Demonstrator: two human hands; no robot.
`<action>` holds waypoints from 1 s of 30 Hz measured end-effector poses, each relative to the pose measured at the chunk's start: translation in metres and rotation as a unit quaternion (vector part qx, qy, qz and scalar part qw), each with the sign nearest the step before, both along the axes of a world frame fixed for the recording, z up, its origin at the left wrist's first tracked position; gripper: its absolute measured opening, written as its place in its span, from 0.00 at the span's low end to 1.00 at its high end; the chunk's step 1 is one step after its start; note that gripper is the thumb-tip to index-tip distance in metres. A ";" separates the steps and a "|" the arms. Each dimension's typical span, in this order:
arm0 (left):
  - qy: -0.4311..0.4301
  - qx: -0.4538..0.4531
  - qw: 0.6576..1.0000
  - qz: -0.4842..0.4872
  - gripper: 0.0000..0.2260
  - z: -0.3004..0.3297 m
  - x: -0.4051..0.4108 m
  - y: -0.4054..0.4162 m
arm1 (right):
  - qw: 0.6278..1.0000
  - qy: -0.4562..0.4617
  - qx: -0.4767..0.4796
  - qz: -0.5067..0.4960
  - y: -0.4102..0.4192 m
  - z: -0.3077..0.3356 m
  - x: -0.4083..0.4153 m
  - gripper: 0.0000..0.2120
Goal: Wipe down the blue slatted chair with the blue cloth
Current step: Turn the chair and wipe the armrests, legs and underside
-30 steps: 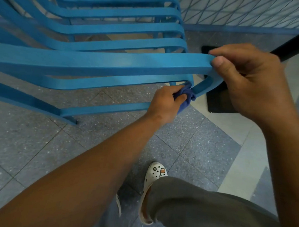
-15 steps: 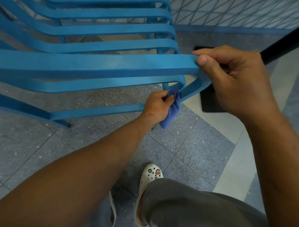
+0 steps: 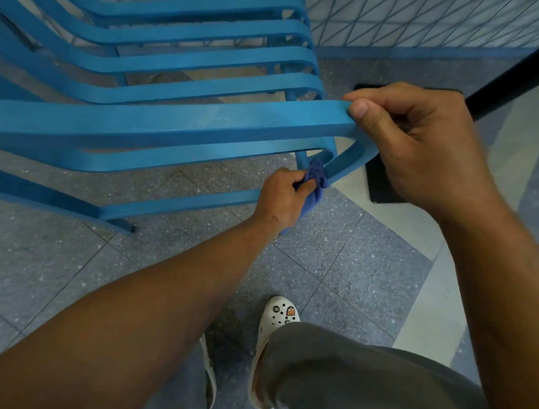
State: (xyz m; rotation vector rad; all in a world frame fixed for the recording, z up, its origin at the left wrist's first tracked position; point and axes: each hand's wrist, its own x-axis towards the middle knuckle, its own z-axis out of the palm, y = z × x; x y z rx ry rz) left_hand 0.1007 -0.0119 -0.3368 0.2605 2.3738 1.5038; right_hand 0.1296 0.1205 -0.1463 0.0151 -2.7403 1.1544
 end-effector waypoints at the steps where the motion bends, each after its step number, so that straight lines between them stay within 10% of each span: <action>1: 0.002 -0.020 1.000 0.000 0.12 -0.003 -0.001 0.000 | 1.000 0.000 -0.001 -0.002 0.000 0.000 0.000 0.09; 17: -0.005 -0.258 0.966 -0.017 0.16 -0.016 -0.024 -0.068 | 1.000 -0.007 -0.009 -0.004 0.000 -0.002 0.002 0.14; 30: 0.037 -0.224 0.973 -0.041 0.09 -0.012 -0.008 -0.046 | 0.998 0.053 -0.036 -0.008 -0.007 -0.013 0.002 0.13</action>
